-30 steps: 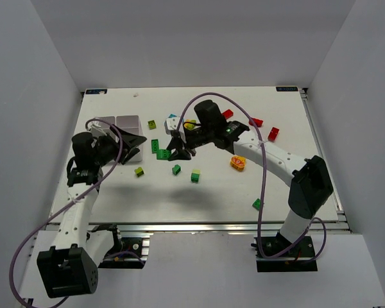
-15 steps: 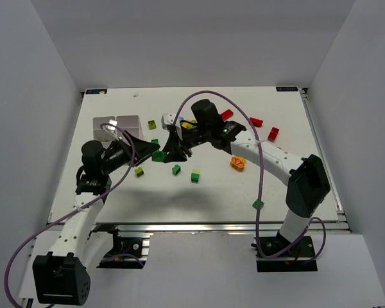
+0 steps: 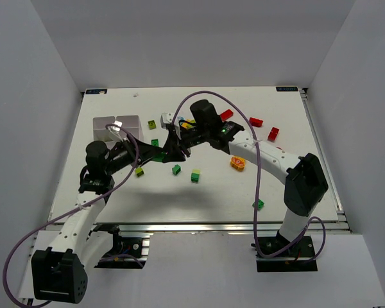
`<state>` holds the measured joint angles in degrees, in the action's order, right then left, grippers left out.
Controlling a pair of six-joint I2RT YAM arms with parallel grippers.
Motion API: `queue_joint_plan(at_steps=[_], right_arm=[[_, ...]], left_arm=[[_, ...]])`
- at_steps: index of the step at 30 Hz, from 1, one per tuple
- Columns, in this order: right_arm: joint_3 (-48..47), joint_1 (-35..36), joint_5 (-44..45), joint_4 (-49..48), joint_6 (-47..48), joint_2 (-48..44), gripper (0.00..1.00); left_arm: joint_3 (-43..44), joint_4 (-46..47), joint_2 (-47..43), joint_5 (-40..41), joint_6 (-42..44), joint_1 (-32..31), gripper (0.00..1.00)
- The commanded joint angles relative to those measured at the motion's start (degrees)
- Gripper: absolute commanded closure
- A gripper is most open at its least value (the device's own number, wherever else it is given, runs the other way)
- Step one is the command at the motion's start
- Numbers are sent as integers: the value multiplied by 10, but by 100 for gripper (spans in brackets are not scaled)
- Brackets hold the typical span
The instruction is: Sort the legos into containers by color
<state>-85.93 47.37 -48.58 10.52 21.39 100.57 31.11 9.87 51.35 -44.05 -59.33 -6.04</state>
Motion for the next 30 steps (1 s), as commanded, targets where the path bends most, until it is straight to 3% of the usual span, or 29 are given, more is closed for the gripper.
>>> queue_joint_plan(at_steps=[1, 12, 14, 17, 18, 20, 26, 30], right_arm=[[-13, 2, 14, -31, 3, -9, 100], [17, 3, 73, -64, 8, -29, 100], [21, 2, 78, -65, 8, -30, 87], [26, 2, 89, -67, 5, -32, 64], [29, 2, 95, -68, 3, -33, 50], [39, 1, 111, -73, 1, -38, 34], [74, -12, 138, -89, -1, -61, 11], [93, -26, 160, -87, -2, -78, 11]], left_arm=[[-5, 1, -5, -19, 5, -5, 46], [3, -4, 23, -37, 11, -6, 81], [9, -10, 29, -33, 15, -6, 94], [18, -27, 38, -24, 26, -6, 100], [27, -34, 41, -20, 30, -5, 100], [41, -65, 53, -11, 51, -5, 100], [143, -137, 119, 10, 116, 8, 100], [208, -225, 162, 34, 162, 39, 100]])
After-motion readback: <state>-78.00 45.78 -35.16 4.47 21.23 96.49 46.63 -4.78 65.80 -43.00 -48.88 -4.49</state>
